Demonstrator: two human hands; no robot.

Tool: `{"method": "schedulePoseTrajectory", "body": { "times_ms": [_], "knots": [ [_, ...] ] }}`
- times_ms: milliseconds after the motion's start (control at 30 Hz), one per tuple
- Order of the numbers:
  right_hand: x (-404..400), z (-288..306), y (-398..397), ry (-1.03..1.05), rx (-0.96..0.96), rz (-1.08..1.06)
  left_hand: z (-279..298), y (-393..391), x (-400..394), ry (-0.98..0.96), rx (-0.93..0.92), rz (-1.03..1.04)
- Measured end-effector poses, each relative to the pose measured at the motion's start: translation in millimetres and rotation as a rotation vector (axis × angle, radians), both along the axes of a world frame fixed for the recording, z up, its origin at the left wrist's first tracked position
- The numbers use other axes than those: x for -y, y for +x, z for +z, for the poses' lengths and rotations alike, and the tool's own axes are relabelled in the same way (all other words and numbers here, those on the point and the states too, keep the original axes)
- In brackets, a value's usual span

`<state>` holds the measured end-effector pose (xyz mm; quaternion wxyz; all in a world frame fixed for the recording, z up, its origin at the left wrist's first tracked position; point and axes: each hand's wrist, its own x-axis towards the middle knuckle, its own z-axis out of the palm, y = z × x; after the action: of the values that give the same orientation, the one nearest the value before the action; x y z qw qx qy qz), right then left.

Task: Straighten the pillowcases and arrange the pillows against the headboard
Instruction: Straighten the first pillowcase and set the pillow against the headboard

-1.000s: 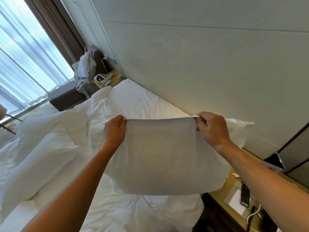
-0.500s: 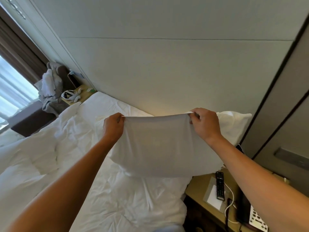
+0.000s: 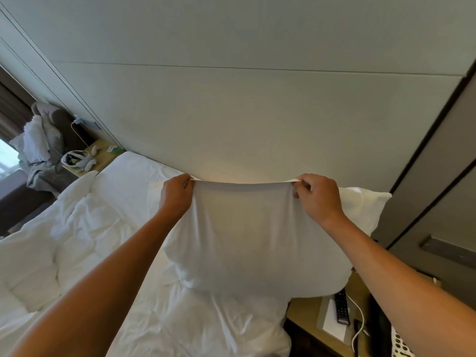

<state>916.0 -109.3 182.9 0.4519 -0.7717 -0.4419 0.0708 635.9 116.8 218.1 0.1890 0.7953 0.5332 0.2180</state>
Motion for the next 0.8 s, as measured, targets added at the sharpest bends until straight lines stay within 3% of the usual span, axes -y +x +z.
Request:
{"method": "schedulePoseTrajectory", "body": {
  "times_ms": [333,567,800],
  "knots": [
    [-75,0,-18,-0.139,0.030,-0.024,-20,-3,-99,0.001,0.018,-0.050],
    [-98,-61,-42,-0.350,-0.103,-0.077,-87,-16,-130,-0.087,-0.142,-0.138],
    [-111,-101,-51,-0.323,-0.057,-0.227,-127,4,-165,-0.139,-0.181,-0.294]
  ]
}}
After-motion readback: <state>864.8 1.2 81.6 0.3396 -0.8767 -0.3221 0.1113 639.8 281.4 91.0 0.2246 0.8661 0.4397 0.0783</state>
